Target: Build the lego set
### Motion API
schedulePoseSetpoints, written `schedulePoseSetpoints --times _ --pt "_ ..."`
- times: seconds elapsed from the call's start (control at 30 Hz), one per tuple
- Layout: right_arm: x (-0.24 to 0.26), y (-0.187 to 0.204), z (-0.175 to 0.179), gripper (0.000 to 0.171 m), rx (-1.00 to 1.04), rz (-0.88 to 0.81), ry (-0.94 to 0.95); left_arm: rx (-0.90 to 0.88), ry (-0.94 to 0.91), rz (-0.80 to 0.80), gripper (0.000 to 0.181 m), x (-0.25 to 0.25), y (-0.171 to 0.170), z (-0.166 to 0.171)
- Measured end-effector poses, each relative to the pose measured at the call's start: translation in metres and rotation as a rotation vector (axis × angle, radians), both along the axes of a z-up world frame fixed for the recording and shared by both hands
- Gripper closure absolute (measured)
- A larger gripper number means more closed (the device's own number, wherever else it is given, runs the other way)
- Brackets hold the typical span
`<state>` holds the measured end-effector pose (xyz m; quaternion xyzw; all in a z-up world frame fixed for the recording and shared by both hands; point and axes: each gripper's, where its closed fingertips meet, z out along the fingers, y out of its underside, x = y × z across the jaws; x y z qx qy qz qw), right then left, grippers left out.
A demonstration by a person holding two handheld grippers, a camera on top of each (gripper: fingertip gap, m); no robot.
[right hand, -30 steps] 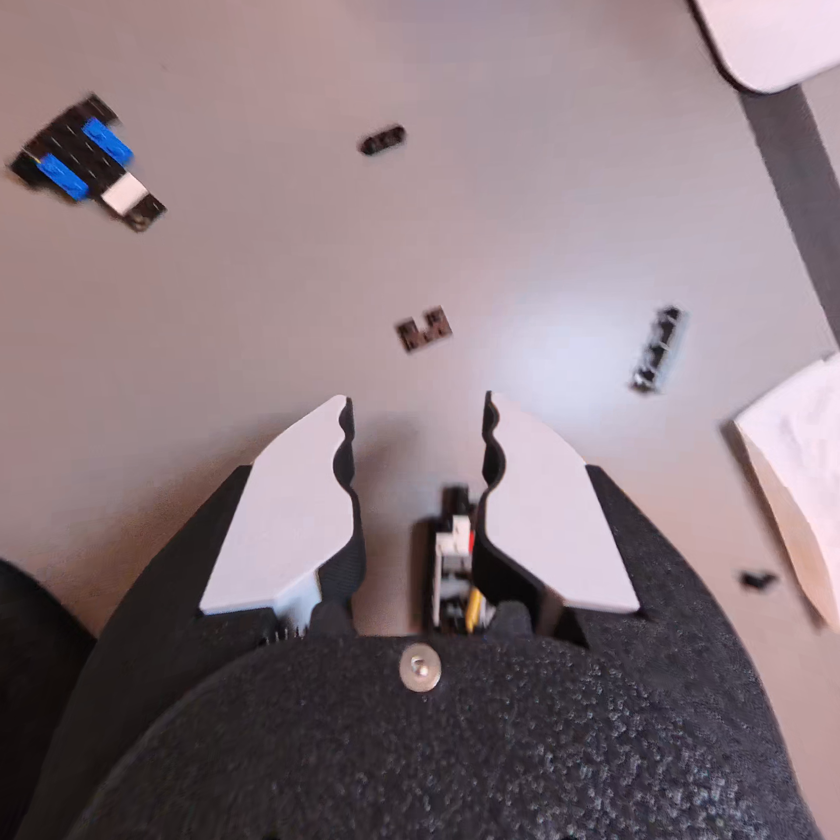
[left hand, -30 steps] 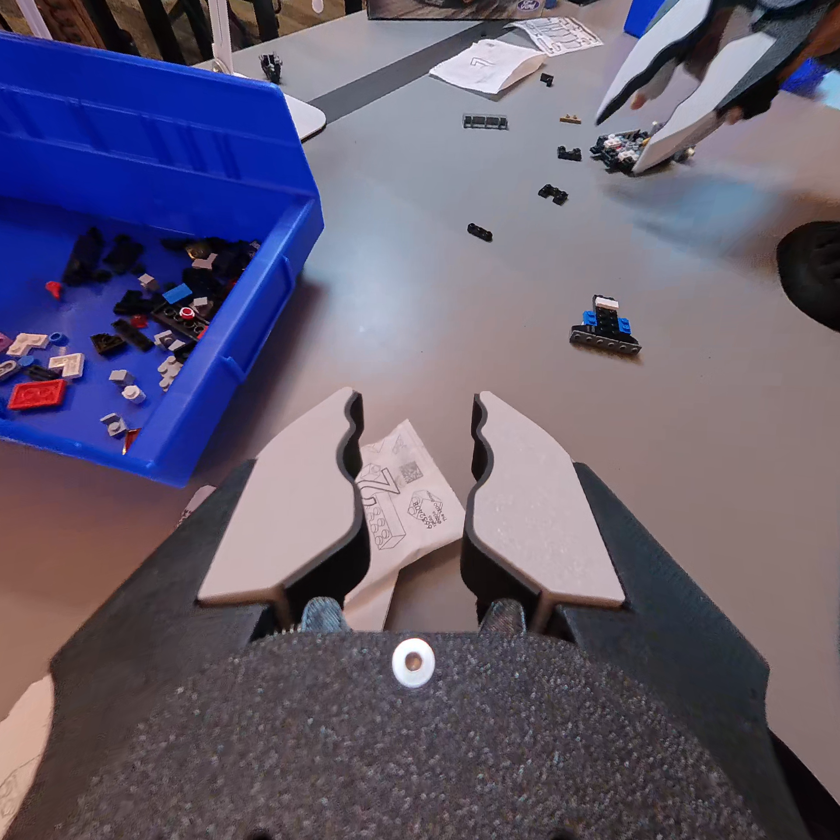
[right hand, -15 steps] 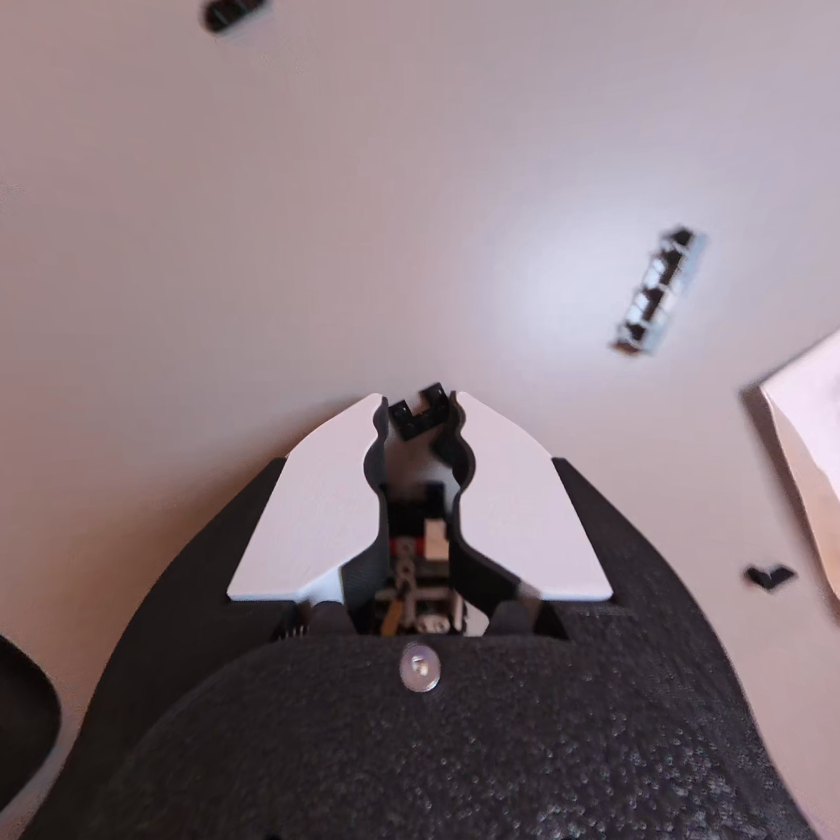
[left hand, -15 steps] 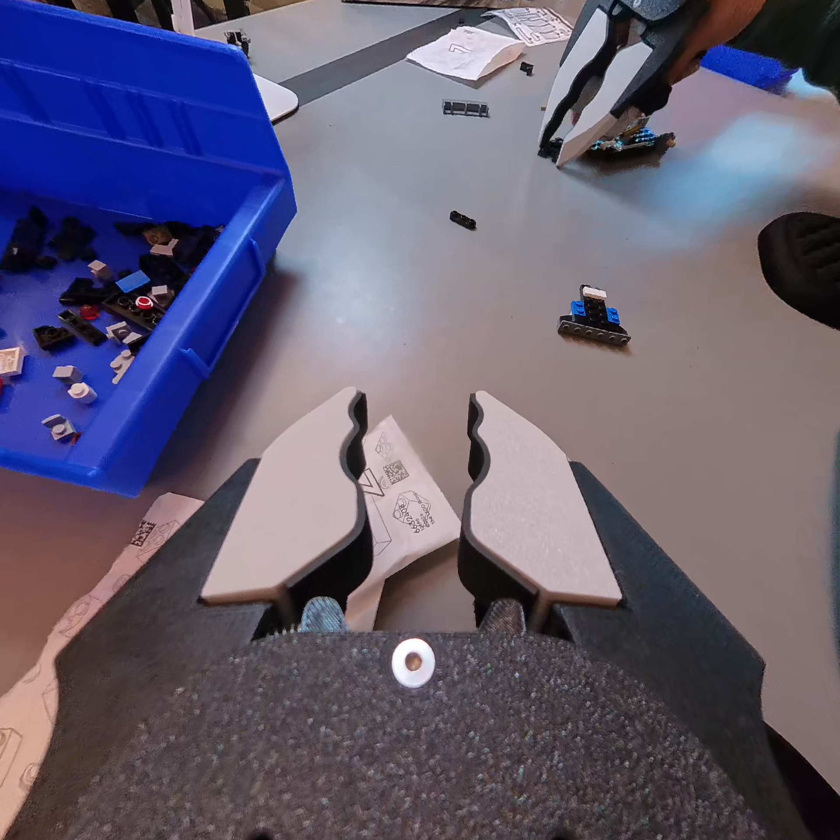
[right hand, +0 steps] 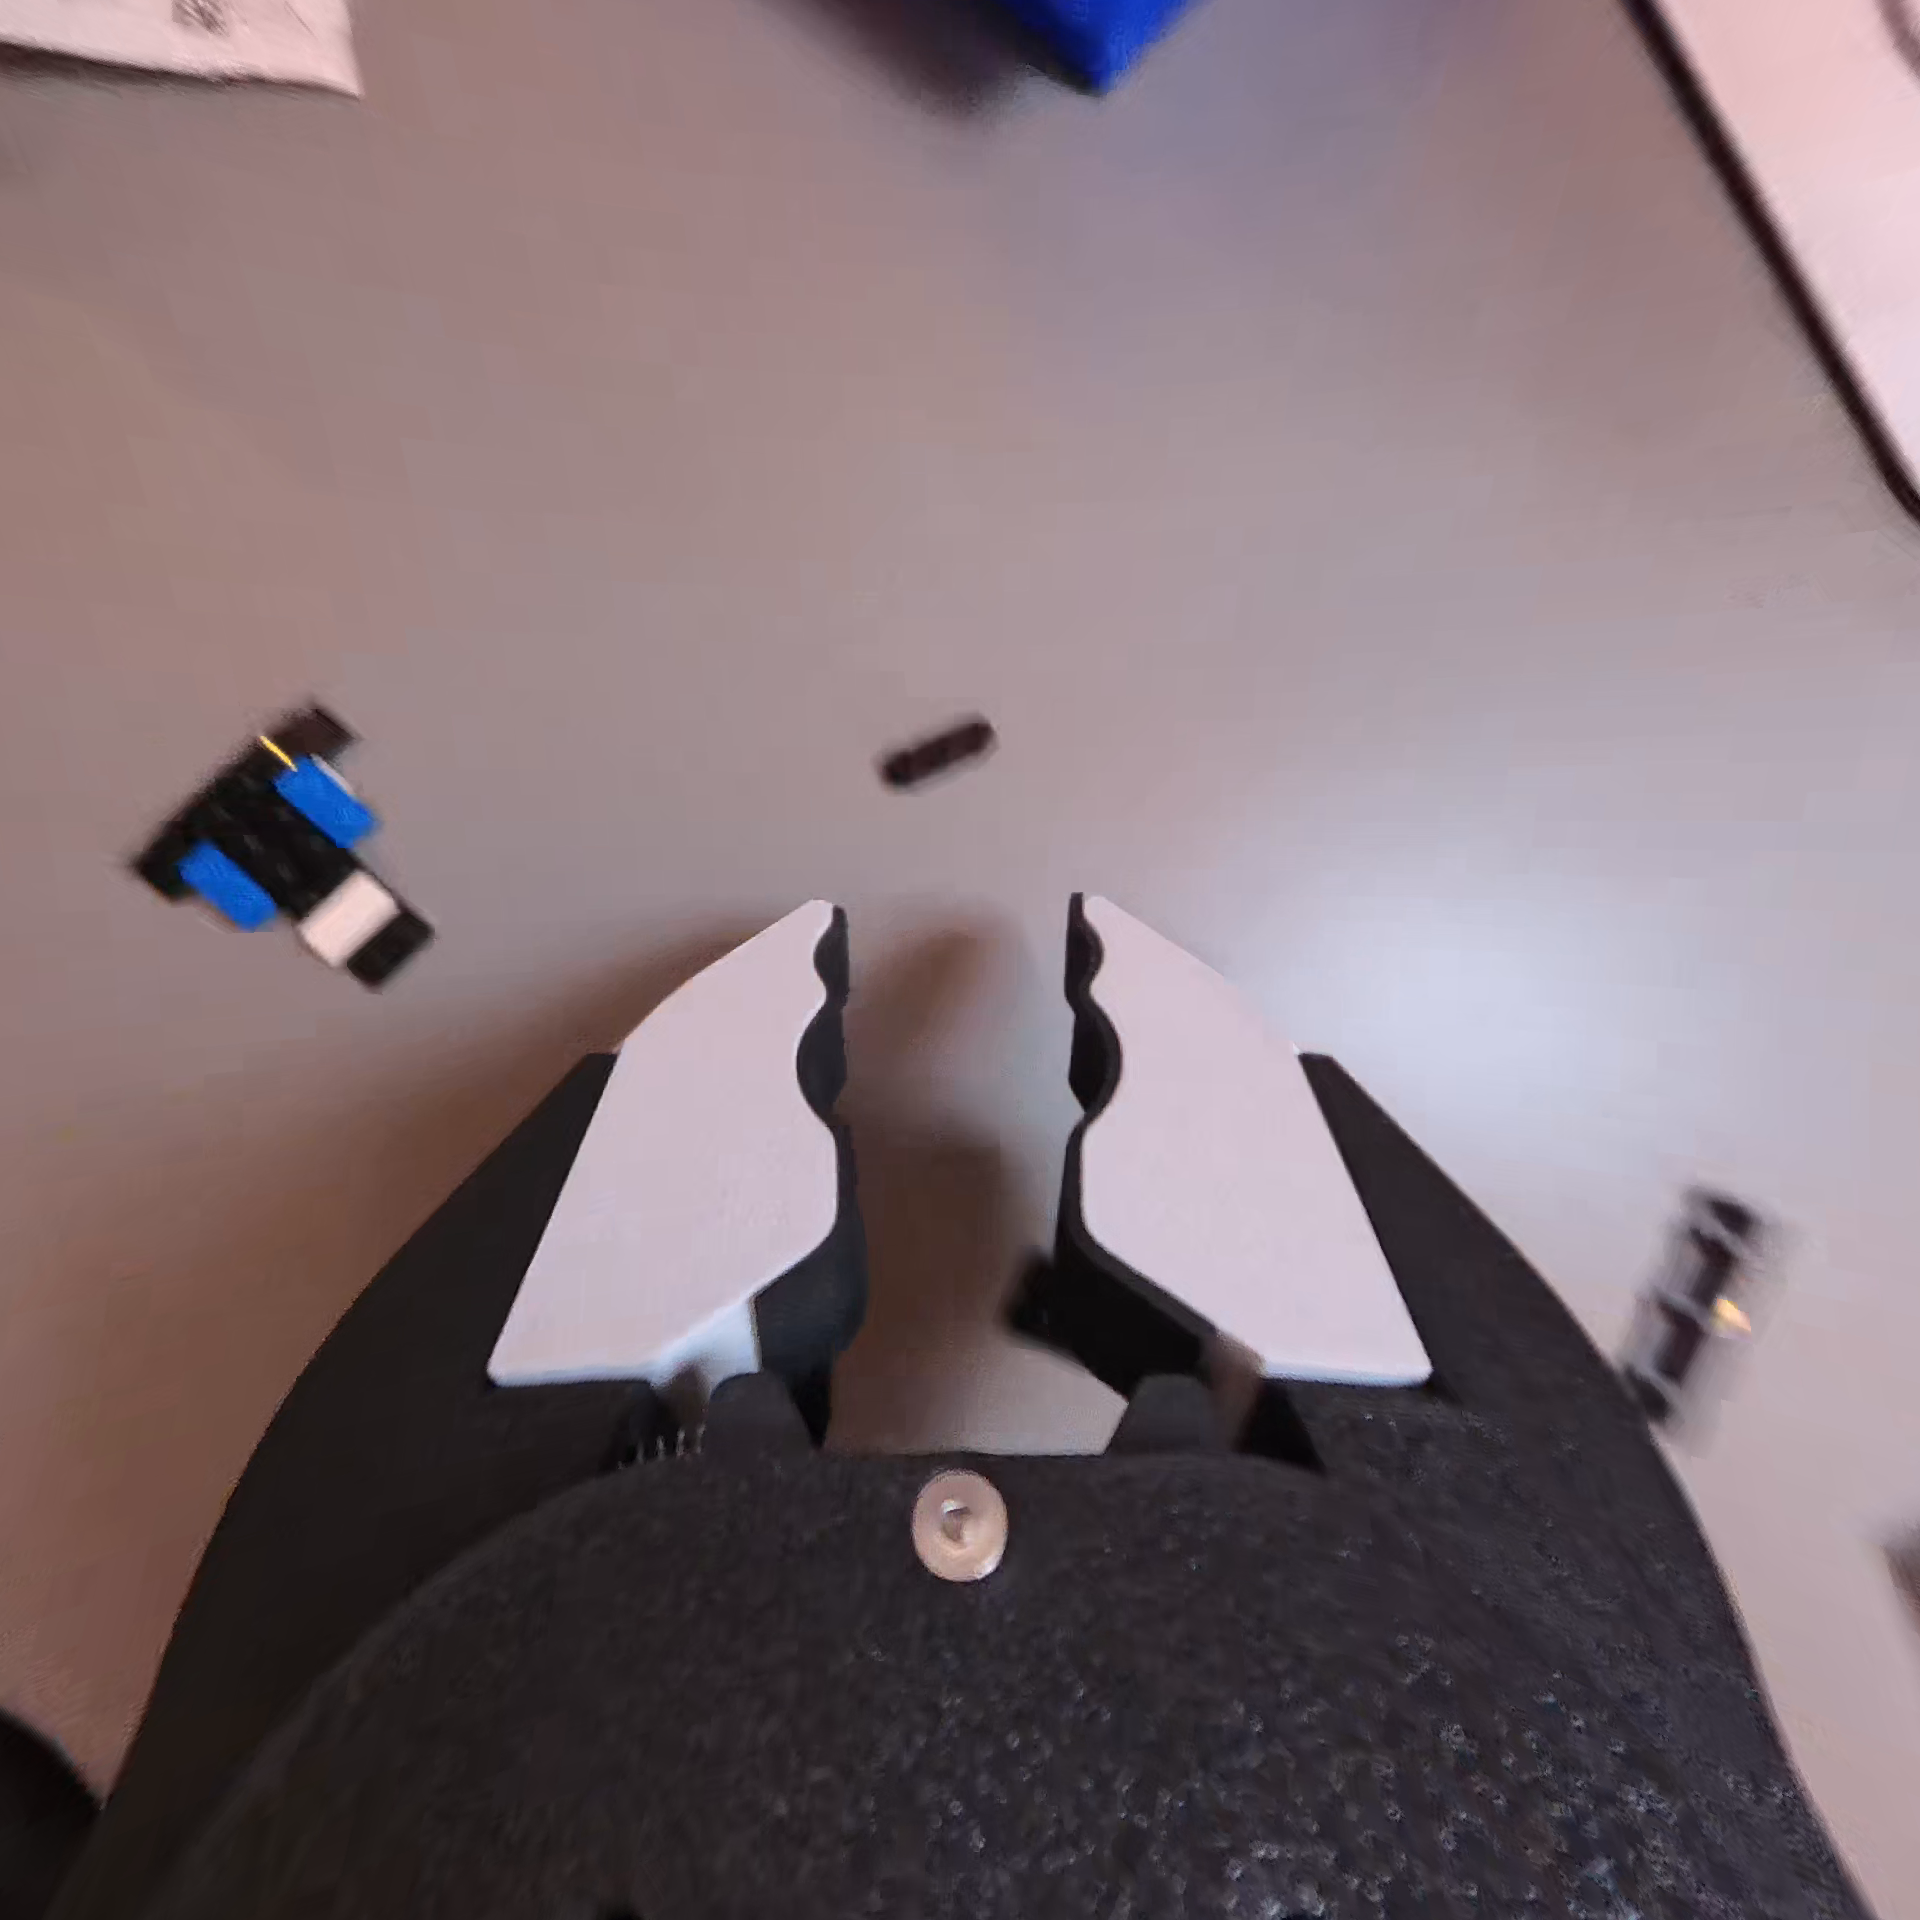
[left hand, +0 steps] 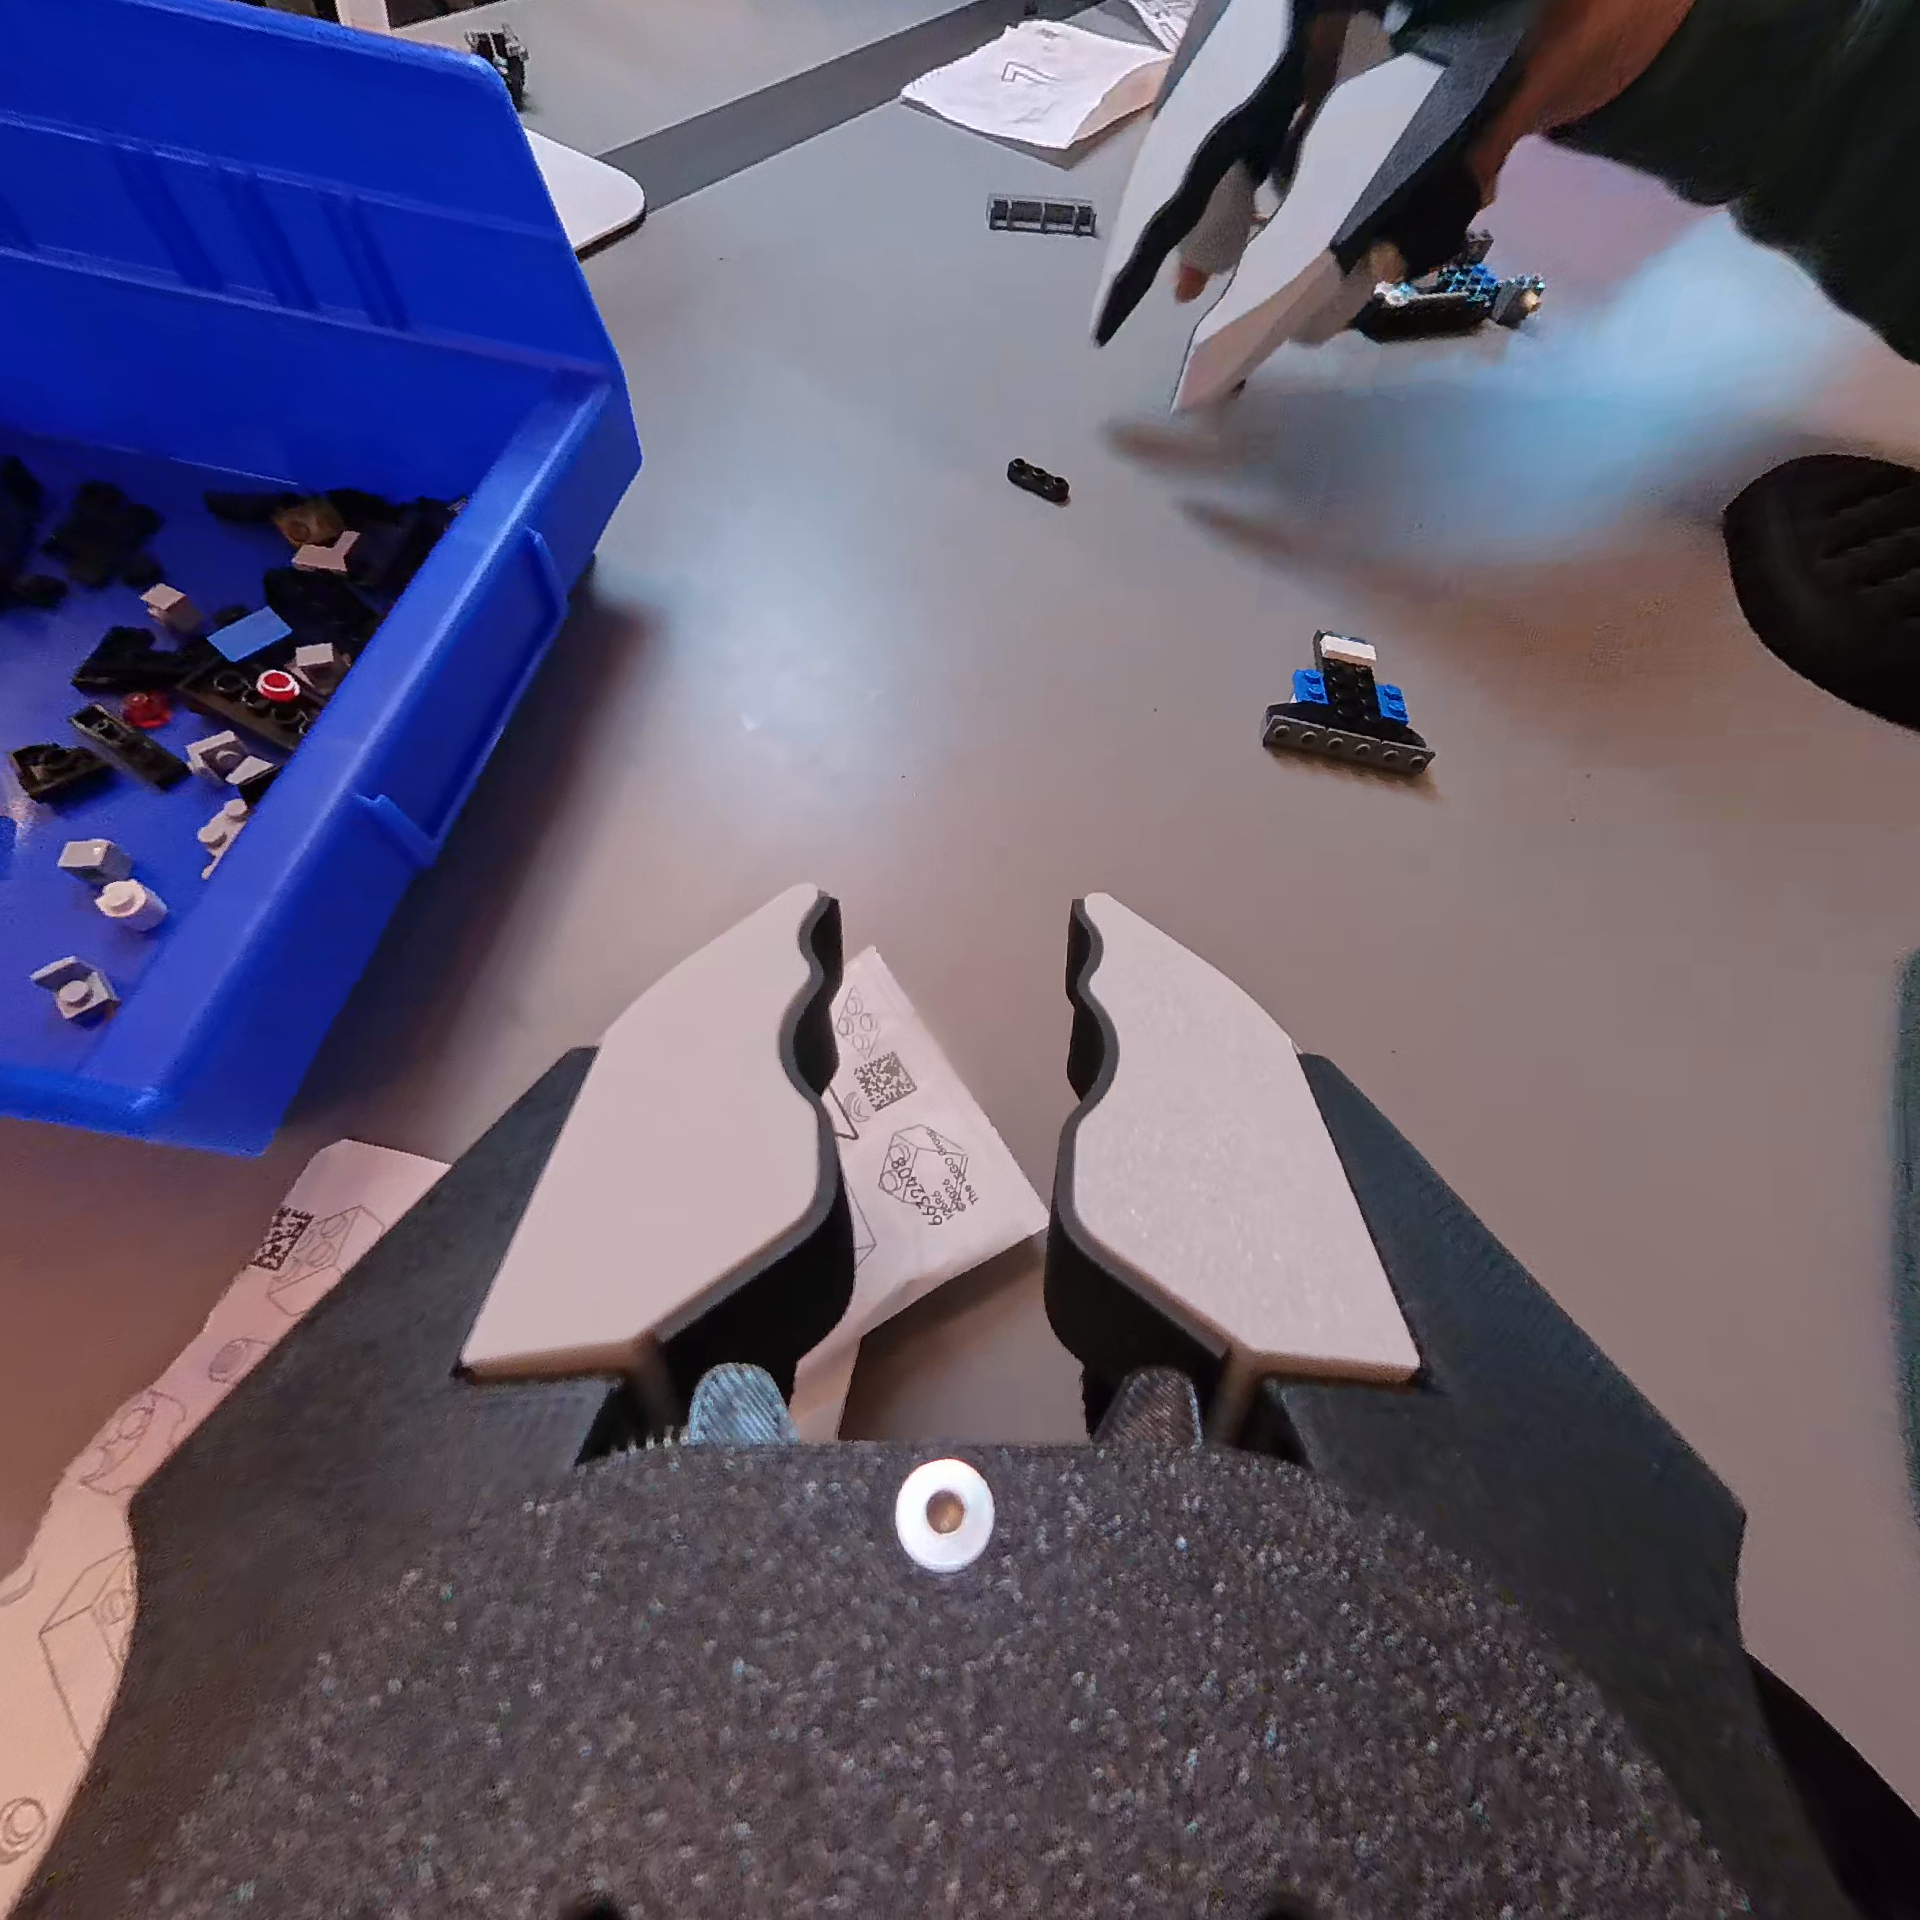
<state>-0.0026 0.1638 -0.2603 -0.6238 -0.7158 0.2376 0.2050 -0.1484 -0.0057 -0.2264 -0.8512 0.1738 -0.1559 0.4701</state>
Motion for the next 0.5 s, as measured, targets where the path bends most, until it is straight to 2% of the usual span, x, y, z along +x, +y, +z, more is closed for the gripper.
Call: schedulePoseSetpoints --times 0.1,0.27,0.4,0.5 --pt "-0.027 -0.010 -0.013 0.130 -0.029 0.018 -0.022 0.000 0.002 -0.001 0.140 0.000 -0.001 0.000" --pt "-0.032 -0.005 -0.019 0.159 -0.072 -0.010 -0.033 0.004 -0.007 0.001 0.141 -0.001 -0.002 0.000" --pt "-0.002 0.011 -0.019 0.162 -0.026 -0.023 -0.090 -0.005 -0.013 -0.007 0.141 0.000 -0.002 -0.003" --pt "0.041 0.043 -0.019 0.163 0.057 -0.079 -0.171 -0.001 -0.010 -0.014 0.142 0.001 -0.003 -0.003"
